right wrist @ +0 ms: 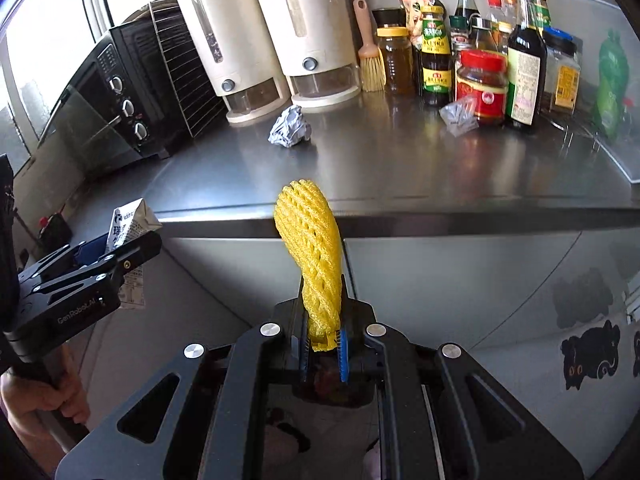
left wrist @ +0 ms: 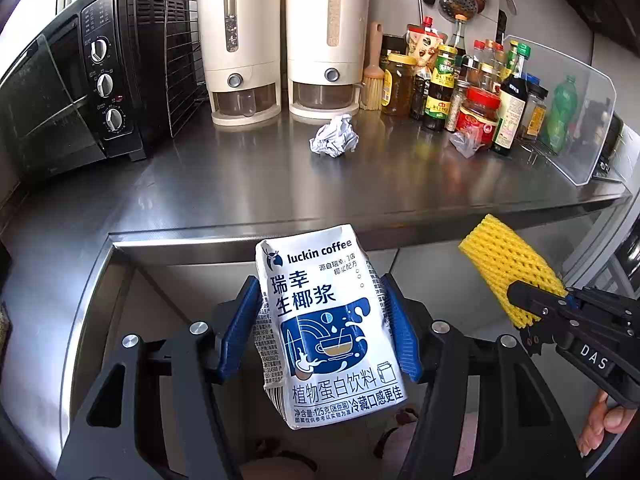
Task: Collect trash
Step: 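Carry the carton and foam net down over the black bin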
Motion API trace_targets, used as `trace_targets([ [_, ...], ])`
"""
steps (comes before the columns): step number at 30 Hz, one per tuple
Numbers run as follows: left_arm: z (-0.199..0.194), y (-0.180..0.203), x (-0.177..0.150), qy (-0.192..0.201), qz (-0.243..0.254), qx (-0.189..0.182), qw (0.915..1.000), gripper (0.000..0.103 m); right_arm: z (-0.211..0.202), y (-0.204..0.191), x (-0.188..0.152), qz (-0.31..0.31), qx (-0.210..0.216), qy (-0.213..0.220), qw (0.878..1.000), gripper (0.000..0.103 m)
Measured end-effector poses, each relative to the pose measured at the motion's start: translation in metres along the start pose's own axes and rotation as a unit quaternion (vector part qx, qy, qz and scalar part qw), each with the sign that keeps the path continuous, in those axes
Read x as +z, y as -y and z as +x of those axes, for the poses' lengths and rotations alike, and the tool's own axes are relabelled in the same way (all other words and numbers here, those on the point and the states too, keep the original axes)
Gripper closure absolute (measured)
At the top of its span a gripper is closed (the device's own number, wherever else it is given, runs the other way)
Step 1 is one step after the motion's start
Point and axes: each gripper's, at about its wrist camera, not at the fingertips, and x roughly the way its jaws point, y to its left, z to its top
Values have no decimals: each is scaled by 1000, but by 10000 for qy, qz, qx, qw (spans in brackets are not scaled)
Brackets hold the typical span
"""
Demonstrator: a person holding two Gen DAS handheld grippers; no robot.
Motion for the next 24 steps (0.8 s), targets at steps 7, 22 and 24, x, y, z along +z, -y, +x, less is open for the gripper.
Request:
trace_targets([
  [7,6,14,-41,98,52,-156,9998,45,21,5,-56,177,175,-188,9995,91],
  [22,99,-12,-113,-647,-476,-188,9966,45,90,22,-114,117,-96,-766,9969,91],
  [24,109,-13,-117,-721,-484,-146,9961,45,100,25,-119,140,-97,-833,9964,91],
])
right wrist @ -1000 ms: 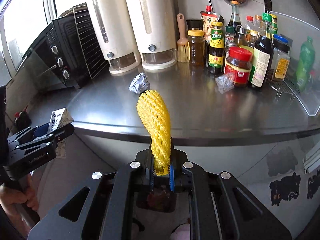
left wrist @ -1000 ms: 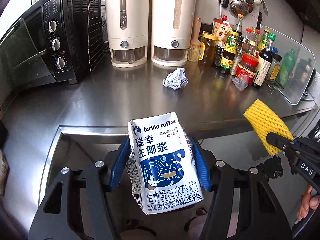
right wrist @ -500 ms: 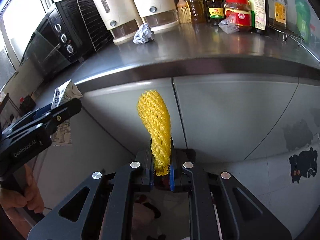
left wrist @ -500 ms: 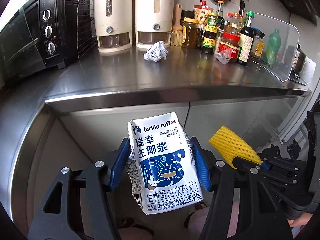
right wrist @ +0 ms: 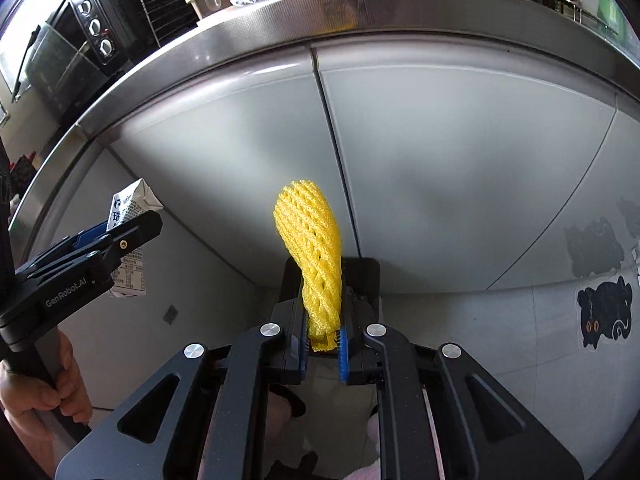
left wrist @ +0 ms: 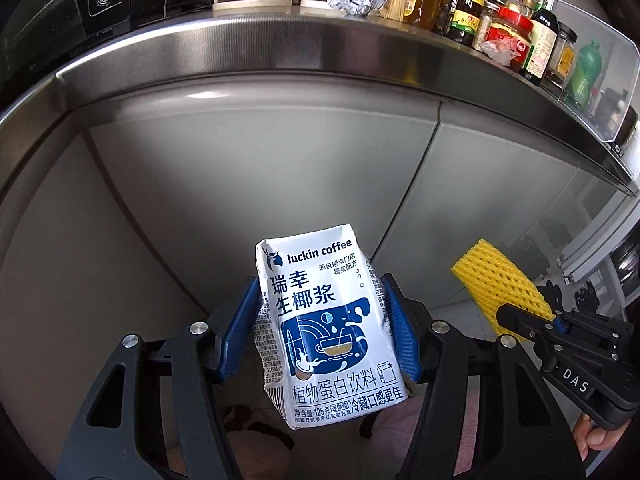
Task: Collect trash
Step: 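Carry the carton and foam net down over the black bin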
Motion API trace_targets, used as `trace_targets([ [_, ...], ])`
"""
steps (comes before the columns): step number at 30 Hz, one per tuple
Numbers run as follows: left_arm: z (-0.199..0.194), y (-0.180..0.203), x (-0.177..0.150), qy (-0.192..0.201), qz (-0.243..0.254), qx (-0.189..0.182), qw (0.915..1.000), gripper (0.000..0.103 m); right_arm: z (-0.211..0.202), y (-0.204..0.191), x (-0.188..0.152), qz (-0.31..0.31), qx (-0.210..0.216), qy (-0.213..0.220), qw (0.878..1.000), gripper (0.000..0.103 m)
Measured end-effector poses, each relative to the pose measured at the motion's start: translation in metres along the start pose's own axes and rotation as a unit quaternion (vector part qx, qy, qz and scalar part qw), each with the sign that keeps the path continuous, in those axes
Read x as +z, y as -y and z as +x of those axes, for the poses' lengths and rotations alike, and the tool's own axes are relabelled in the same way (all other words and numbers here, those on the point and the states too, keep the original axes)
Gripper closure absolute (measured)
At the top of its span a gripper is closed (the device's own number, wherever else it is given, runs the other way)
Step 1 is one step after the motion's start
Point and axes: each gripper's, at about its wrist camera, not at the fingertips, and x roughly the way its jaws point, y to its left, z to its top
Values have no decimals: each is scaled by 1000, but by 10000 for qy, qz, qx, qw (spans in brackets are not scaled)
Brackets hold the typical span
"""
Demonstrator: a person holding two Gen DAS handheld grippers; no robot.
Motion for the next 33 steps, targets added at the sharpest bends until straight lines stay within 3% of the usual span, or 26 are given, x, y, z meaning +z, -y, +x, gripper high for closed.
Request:
trace_targets([
  [17,103,-9,-25,-795,-59,118,9967,45,115,12,-17,-67,-10,-785,9969,91],
  [33,215,-7,-41,-1977,90,-260,9799,45,212,19,-31,154,-66,-1569,9875,90],
])
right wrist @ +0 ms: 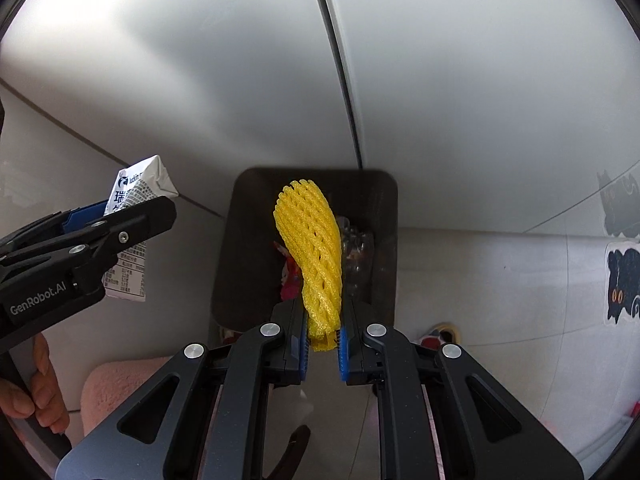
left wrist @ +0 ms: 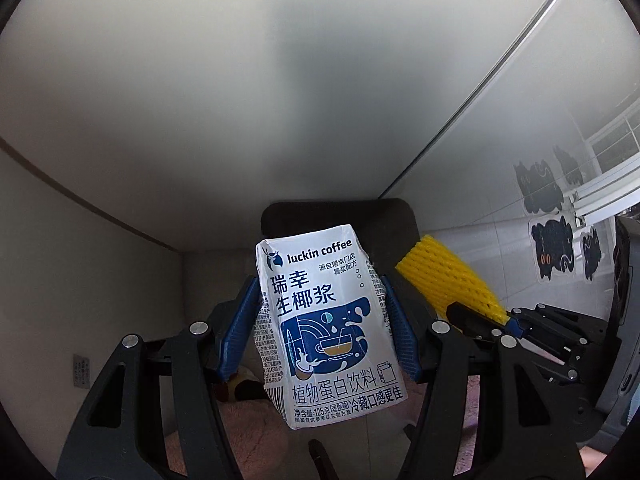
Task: Collect trash
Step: 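Carry the carton and foam net down over the black bin, then open both tools to drop the carton and foam net into the bin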
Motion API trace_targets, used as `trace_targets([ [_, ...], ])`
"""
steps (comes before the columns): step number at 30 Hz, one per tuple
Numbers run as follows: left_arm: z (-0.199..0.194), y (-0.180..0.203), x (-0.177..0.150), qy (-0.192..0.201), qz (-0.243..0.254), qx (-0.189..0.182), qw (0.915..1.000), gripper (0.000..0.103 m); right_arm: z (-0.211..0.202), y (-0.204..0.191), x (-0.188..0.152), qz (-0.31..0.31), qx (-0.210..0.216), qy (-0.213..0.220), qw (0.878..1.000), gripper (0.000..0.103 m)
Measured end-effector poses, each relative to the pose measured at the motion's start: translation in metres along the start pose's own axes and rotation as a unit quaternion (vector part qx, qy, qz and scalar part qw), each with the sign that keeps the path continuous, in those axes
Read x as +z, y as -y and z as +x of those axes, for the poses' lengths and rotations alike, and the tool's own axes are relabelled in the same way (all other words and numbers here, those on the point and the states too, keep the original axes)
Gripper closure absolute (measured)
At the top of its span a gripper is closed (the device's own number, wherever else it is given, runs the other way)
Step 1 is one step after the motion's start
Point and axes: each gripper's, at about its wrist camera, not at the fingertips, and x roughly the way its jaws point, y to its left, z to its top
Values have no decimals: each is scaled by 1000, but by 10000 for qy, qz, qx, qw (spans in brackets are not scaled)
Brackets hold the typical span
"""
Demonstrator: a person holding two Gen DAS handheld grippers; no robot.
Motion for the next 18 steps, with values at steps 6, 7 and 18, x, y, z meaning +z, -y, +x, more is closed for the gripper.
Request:
trace_targets([
  [6,21,1,4,-264,65,20,9996,45,26,-3,1,33,-3,-210,9998,88],
  [7,23,1,6,-278,75,38,9996,45,27,-3,0,53,27,-219,9997,88],
  [18,11,-4,4,-84,-31,155,9998,8,23,-5,6,17,36,-108,9999,25],
])
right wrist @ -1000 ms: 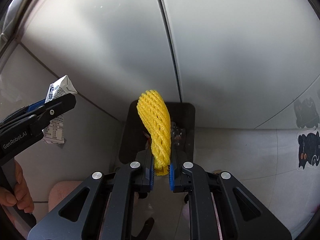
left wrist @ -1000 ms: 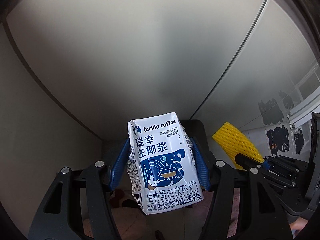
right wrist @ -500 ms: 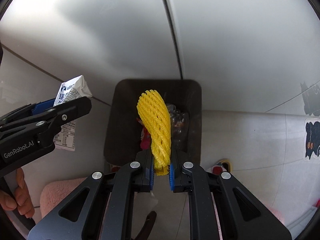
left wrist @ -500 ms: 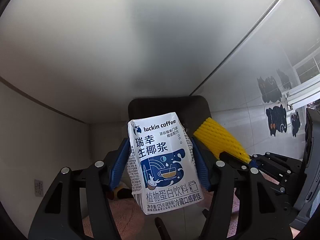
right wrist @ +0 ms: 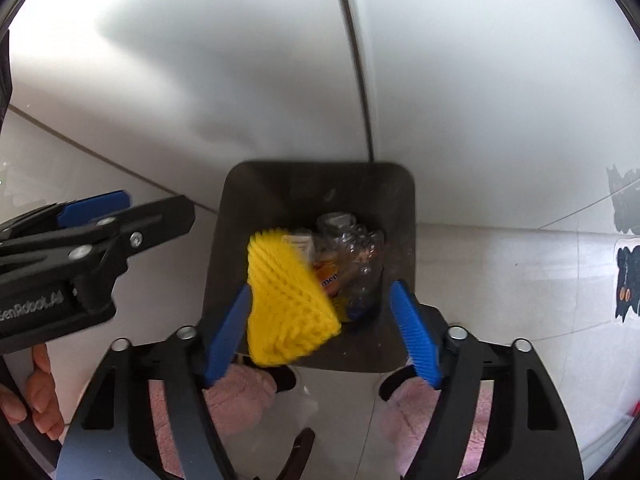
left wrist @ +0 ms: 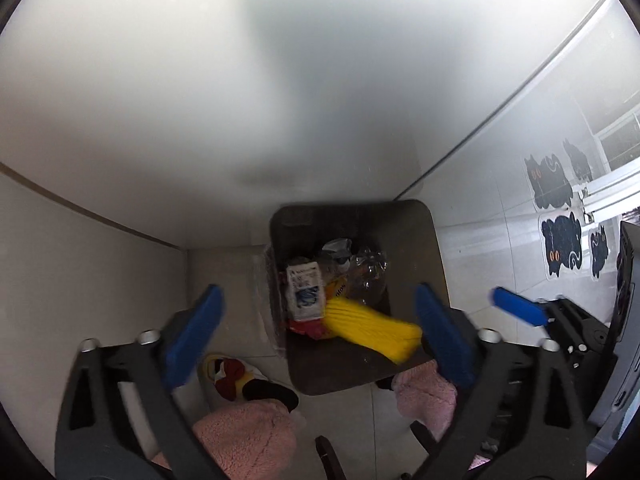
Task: Collect trash
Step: 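Open both tools to drop the carton and foam net into the bin, then raise both tools back up to the counter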
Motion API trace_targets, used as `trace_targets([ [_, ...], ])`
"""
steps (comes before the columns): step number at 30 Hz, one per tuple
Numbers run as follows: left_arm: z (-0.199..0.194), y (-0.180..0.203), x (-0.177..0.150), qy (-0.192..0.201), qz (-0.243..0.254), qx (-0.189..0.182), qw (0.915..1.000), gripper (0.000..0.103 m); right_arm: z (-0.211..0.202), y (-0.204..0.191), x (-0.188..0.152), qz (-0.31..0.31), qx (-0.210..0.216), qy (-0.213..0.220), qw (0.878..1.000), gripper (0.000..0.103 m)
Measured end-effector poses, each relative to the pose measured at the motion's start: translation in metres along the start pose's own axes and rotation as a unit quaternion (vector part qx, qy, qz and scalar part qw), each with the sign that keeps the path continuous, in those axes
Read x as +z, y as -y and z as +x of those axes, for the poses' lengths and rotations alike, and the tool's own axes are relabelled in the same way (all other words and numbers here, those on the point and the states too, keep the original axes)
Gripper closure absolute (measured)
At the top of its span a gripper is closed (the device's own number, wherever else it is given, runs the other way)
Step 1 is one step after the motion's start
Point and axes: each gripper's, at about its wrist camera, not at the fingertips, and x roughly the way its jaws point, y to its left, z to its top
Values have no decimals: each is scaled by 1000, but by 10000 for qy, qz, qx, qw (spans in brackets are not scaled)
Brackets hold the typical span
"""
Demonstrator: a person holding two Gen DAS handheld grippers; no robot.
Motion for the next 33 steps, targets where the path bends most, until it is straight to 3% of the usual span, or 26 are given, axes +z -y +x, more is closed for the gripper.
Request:
trace_targets([
  [2,-8,0,-1,16,-18,6,10000,8,-6,3,2,-41,-4,5,10000,3],
  [12,-86,-4,-6,578,-83,-38,9983,8,-92,2,11,-483,-240,622,9966,3],
  [23,-207,7,-16,1421,-66,-57,9898,8,-209,12,6,-340,-35,1391,9897,3],
  [33,-304,28,34,2047,155,-241,9784,8,-339,19,48,-283,-262,2298,9725,3],
])
